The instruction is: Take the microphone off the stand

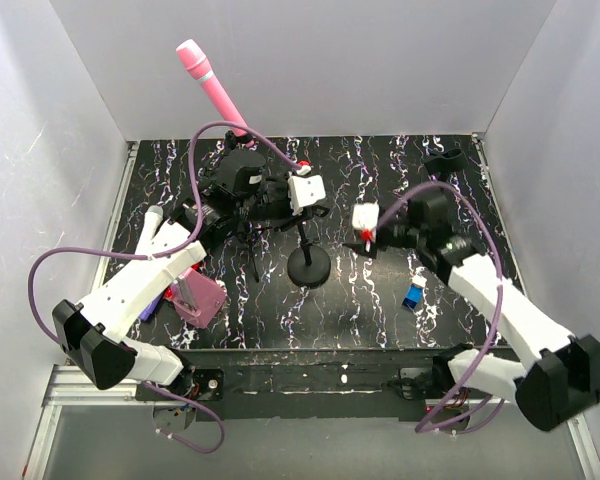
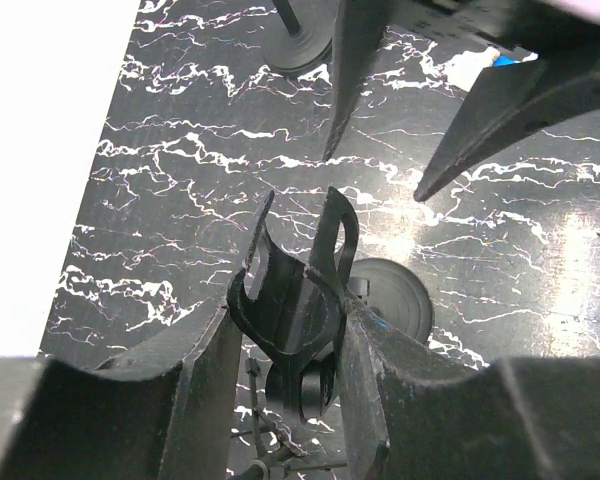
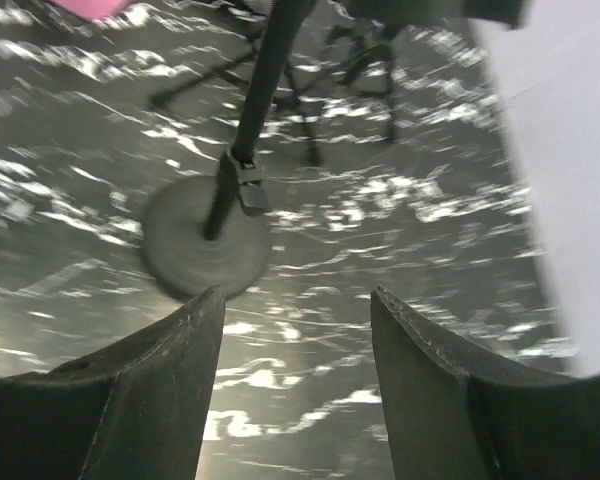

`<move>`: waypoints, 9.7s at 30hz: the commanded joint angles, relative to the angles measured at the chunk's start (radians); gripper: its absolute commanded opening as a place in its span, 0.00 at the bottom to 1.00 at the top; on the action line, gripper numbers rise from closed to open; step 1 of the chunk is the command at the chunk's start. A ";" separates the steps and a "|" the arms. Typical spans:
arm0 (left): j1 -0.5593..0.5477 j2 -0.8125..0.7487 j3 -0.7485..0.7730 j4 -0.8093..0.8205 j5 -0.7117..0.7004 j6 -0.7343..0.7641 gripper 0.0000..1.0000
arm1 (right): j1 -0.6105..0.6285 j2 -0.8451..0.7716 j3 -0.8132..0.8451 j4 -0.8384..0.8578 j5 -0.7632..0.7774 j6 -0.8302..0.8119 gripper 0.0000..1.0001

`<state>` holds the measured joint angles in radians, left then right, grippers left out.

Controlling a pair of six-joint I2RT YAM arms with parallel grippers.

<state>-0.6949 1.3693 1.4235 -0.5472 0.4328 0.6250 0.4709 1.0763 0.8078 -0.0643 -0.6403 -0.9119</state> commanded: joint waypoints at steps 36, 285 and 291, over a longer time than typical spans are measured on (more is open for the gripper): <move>0.001 -0.018 -0.015 0.147 0.058 0.036 0.00 | -0.077 0.784 0.617 -0.496 -0.443 1.070 0.57; 0.021 -0.052 -0.088 0.224 -0.052 -0.245 0.62 | 0.255 -0.085 -0.203 0.021 0.490 0.100 0.57; 0.021 -0.062 -0.028 0.136 -0.039 -0.220 0.78 | 0.247 -0.093 -0.122 -0.083 0.496 0.327 0.58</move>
<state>-0.6754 1.3575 1.3361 -0.3450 0.3759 0.3775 0.7261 0.9981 0.5922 -0.0498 -0.1600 -0.8047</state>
